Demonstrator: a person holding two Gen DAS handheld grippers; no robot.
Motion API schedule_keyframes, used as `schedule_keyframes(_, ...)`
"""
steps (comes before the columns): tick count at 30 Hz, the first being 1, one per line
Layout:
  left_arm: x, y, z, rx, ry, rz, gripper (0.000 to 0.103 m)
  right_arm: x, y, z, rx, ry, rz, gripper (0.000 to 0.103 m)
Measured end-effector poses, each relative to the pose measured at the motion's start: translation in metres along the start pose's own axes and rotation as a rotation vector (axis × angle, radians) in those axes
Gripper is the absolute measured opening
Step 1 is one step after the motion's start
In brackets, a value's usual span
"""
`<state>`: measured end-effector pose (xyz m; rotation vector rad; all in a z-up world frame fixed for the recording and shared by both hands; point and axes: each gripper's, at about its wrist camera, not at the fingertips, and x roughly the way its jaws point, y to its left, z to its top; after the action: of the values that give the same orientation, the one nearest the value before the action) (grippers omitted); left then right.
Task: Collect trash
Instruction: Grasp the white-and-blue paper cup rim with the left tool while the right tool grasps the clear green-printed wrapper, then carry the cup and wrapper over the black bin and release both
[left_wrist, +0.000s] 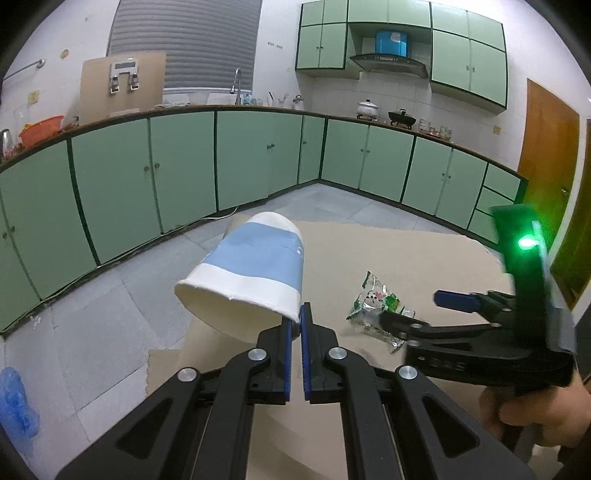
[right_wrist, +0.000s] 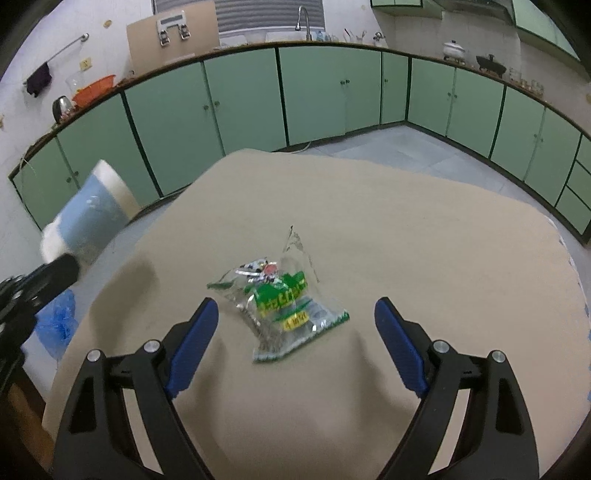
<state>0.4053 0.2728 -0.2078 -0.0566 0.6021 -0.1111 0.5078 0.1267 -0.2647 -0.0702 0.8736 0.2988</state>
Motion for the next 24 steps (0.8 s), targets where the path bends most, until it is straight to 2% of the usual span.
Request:
schedule_keyframes(1, 0.0, 0.001, -0.001, -0.003, 0.002, -0.001, 0.005, 0.009, 0.001, 0.001, -0.003, 0.034, -0.004, 0.082)
schedule_keyframes(3, 0.001, 0.004, -0.004, -0.006, 0.011, 0.002, 0.005, 0.022, 0.001, -0.001, -0.011, 0.086, 0.004, 0.059)
schedule_keyframes(4, 0.001, 0.005, -0.005, -0.009, 0.016, 0.004, 0.005, 0.021, 0.001, -0.001, -0.016, 0.073, -0.001, 0.055)
schedule_keyframes(5, 0.001, 0.006, -0.006, -0.012, 0.019, 0.003, 0.005, 0.019, 0.001, -0.002, -0.024, 0.074, 0.007, 0.037)
schedule_keyframes(6, 0.0, 0.006, -0.007, -0.014, 0.02, 0.005, 0.005, 0.018, 0.001, -0.002, -0.019, 0.078, 0.025, 0.028)
schedule_keyframes(12, -0.009, -0.001, -0.001, -0.016, 0.016, 0.014, 0.004, -0.02, -0.005, -0.015, -0.003, 0.041, 0.078, 0.02)
schedule_keyframes(24, -0.045, -0.061, 0.015, 0.012, -0.005, -0.017, 0.004, -0.135, -0.054, -0.034, 0.069, -0.084, 0.11, 0.018)
